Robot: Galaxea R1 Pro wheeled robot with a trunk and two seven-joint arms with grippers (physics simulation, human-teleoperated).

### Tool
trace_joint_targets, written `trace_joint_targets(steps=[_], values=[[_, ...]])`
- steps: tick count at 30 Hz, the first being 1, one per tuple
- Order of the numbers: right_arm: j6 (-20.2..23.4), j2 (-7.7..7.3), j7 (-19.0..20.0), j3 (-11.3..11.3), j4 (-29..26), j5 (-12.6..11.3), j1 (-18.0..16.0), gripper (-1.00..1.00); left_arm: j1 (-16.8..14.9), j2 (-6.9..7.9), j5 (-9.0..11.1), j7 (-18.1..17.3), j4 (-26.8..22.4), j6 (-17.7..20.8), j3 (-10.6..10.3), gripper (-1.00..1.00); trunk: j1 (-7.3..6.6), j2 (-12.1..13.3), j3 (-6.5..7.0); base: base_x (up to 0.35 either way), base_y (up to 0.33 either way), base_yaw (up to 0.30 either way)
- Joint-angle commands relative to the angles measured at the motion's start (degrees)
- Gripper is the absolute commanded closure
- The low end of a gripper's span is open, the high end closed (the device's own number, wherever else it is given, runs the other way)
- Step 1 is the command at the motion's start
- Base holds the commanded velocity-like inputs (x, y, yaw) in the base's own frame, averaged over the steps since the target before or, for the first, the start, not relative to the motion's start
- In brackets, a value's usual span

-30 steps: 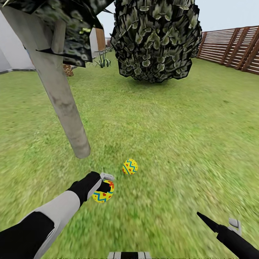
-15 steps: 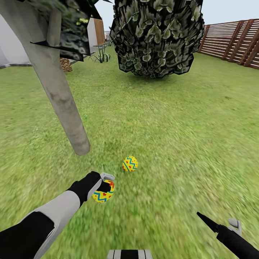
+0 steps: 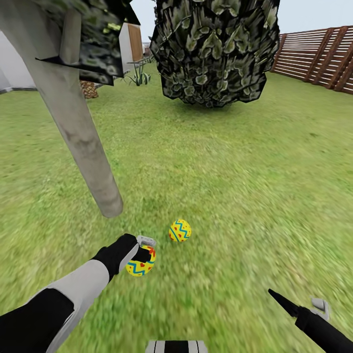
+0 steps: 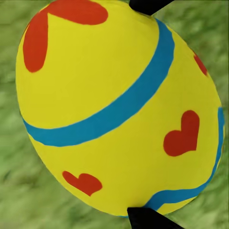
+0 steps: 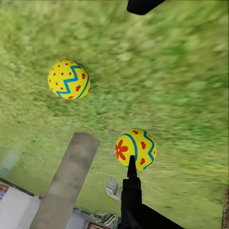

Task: Take the three Easter eggs out of the wicker basket on the lawn in the garden, then place them on the lawn next to a single tree (choose any tree) so that all three eggs are next to the same tree and none are left in the basket.

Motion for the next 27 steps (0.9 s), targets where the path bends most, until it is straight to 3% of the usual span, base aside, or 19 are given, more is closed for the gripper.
trace_joint_targets(steps=[1, 17, 27], values=[[0.4, -0.01, -0.03, -0.02, -0.05, -0.33, 0.02, -1.0, -0.04, 0.03, 0.5, 0.2, -0.06, 0.17, -0.42, 1.0, 0.02, -0.01, -0.04, 0.297, 0.119, 0.0], [0.4, -0.07, -0.03, -0.04, -0.05, -0.33, 0.02, -1.0, -0.04, -0.02, 0.5, 0.2, -0.14, 0.17, -0.42, 1.0, 0.02, -0.01, -0.04, 0.299, 0.027, 0.0], [0.4, -0.1, -0.03, -0.04, -0.05, -0.33, 0.01, -1.0, -0.04, 0.03, 0.5, 0.2, -0.49, 0.17, -0.42, 1.0, 0.02, -0.01, -0.04, 0.035, 0.0, 0.0]])
